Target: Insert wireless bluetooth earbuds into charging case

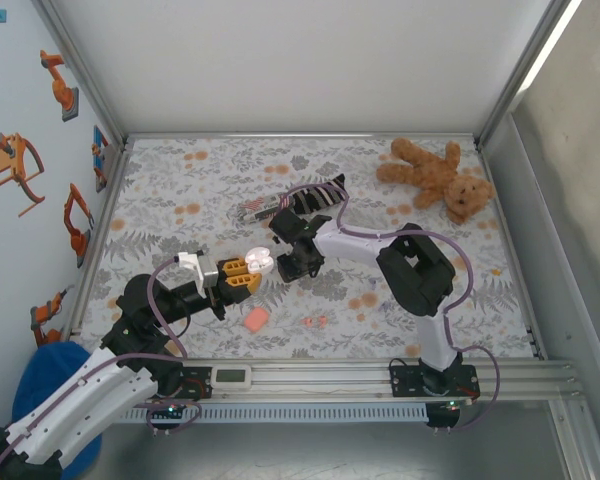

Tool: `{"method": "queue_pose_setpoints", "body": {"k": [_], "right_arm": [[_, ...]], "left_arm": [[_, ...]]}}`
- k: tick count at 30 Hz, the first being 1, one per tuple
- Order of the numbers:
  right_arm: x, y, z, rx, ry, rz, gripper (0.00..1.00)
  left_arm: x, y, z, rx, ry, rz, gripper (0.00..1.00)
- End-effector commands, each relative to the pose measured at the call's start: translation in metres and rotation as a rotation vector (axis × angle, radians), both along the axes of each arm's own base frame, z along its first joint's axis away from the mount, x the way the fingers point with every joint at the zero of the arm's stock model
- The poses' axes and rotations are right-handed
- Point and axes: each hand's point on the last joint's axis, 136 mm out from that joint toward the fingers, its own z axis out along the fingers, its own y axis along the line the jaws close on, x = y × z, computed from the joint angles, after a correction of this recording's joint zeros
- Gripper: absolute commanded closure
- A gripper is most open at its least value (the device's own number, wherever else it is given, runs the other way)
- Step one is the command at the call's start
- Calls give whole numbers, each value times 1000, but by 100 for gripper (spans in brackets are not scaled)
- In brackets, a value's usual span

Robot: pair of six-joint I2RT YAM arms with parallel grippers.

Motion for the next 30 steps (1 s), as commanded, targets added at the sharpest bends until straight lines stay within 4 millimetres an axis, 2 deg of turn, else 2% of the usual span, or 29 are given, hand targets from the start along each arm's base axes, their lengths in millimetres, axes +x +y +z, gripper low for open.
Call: {"method": "queue_pose_setpoints", "body": {"k": [1, 17, 30], "right_arm": [[1, 0, -4, -16, 14, 2, 63], [-2, -3, -3, -20, 22, 1, 73], [0, -5, 11, -5, -11, -1, 76]], "left_arm": [[-3, 2, 13, -22, -45, 2, 89], [-2, 3, 11, -19, -41, 9, 89], [-3, 4, 11, -21, -39, 11, 89]]}}
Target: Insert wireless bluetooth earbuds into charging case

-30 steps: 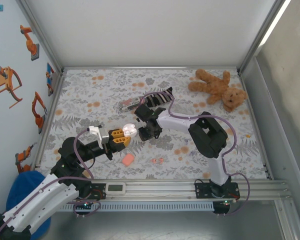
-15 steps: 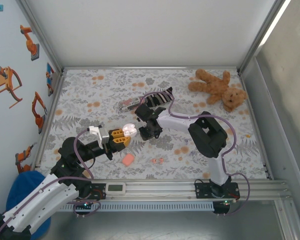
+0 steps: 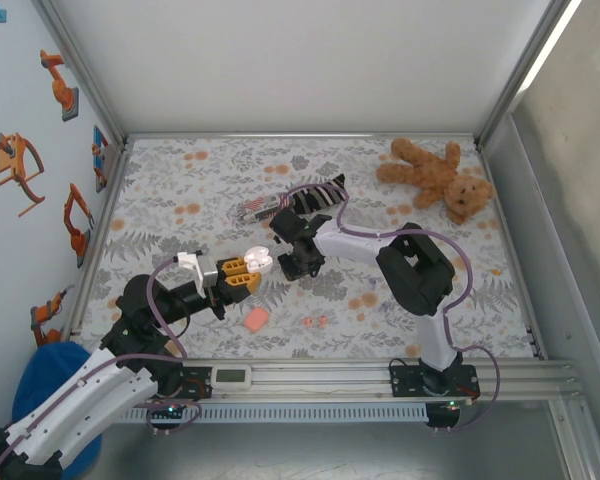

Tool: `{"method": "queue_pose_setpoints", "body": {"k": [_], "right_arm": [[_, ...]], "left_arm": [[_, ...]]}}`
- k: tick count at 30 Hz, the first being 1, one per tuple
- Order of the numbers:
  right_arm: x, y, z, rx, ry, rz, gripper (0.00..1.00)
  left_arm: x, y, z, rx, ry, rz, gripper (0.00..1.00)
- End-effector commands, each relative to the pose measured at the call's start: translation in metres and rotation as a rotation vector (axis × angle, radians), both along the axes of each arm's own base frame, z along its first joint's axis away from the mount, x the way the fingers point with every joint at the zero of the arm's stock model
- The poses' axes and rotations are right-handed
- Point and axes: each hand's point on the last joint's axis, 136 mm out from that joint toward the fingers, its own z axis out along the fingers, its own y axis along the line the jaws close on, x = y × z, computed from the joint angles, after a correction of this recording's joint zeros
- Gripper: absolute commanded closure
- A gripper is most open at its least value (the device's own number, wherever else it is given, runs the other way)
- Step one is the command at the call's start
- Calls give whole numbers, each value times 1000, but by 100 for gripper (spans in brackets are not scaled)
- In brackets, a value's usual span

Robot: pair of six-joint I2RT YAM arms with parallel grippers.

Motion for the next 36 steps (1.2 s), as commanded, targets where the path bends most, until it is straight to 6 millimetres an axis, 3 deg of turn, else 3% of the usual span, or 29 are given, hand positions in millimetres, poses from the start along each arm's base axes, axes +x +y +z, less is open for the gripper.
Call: {"method": "queue_pose_setpoints", "body": {"k": [1, 19, 27, 36], "right_arm": [[-1, -2, 12, 2, -18, 4, 76], [1, -11, 38, 20, -85, -7, 77], [1, -22, 73, 61, -168, -20, 77], [-2, -34, 134, 155, -279, -50, 77]], "left_arm": [[-4, 2, 11, -19, -37, -4, 89], [-2, 3, 8, -17, -31, 13, 89], [8, 0, 4, -15, -21, 38, 89], [12, -1, 4, -25, -22, 50, 89]]}}
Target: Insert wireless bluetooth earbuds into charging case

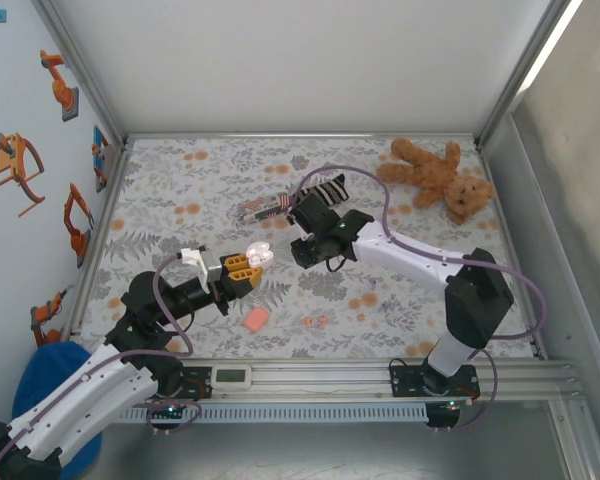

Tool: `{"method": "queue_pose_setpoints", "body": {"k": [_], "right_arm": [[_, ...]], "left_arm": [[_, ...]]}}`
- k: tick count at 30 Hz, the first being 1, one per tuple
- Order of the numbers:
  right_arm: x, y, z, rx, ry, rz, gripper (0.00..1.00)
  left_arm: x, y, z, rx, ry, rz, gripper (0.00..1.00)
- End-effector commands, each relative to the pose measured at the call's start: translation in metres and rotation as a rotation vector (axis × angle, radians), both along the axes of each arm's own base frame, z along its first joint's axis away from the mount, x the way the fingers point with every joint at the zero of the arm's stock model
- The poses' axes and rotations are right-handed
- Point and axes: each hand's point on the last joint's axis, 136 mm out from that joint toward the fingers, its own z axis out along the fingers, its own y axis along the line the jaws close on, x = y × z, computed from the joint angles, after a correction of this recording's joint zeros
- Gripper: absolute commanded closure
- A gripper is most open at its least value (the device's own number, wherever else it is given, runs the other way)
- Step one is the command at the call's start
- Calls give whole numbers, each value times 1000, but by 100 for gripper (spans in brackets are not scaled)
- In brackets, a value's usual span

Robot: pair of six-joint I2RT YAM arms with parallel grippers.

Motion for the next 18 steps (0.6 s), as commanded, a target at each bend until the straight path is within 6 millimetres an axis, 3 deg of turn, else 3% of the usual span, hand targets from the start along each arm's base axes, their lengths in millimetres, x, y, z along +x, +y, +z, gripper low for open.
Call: {"method": "queue_pose_setpoints", "body": {"k": [1, 11, 18], "right_arm": [[-1, -12, 27, 20, -60, -23, 77], [-13, -24, 96, 154, -168, -16, 78], [-22, -28, 149, 267, -255, 5, 78]], "left_arm": [[-1, 2, 10, -34, -42, 8, 89], [10, 3, 2, -29, -45, 61, 90], [18, -9, 0, 1, -44, 43, 90]]}}
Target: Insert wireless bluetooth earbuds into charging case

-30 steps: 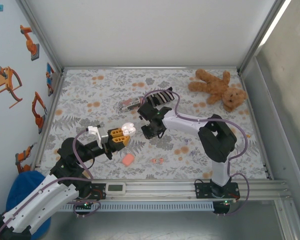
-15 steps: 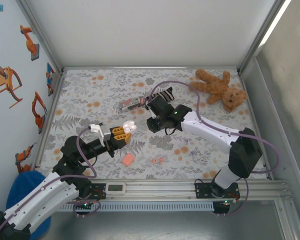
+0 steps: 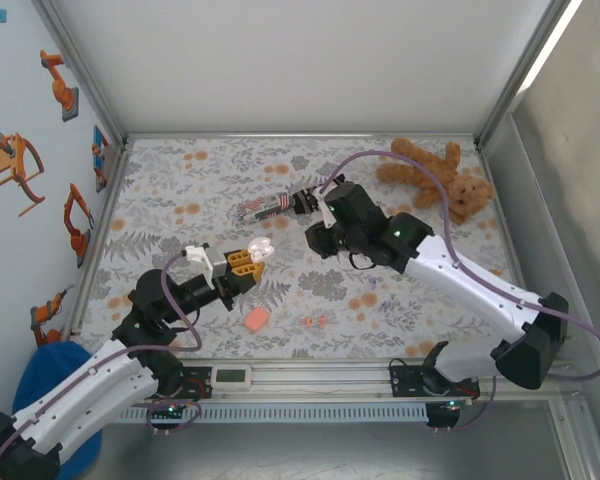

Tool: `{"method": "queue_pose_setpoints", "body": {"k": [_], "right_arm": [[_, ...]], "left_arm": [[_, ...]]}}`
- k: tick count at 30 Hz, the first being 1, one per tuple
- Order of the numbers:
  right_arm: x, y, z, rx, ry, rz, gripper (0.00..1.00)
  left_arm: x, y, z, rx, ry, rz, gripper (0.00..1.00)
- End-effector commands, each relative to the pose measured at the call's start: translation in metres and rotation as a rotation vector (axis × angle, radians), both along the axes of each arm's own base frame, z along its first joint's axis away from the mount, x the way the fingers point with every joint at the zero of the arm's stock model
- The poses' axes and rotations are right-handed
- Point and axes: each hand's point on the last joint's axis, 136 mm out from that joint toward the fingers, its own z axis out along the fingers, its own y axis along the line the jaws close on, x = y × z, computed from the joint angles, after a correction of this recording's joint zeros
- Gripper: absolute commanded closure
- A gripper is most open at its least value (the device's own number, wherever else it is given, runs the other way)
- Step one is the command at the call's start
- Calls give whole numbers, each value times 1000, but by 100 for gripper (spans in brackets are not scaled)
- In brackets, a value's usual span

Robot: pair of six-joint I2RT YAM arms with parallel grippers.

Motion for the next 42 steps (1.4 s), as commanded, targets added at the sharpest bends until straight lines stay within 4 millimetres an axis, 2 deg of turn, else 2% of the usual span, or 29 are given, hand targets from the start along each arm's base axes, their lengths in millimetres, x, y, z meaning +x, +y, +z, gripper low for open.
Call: {"method": "queue_pose_setpoints", "body": {"k": [1, 6, 11, 21, 42], "right_arm": [[-4, -2, 38, 63, -68, 18, 78], [-12, 0, 74, 163, -127, 56, 78], [-20, 7, 100, 270, -180, 104, 78], [-18, 21, 121, 374, -257, 138, 79], [-18, 43, 106, 379, -276, 156, 79]], "left_arm": [[2, -6, 14, -10, -61, -10, 90], [12, -18, 17, -7, -72, -26, 92], [22, -28, 23, -15, -91, -30, 94], [31, -44, 37, -34, -127, -66, 95], [30, -52, 48, -56, -143, -100, 95]]}}
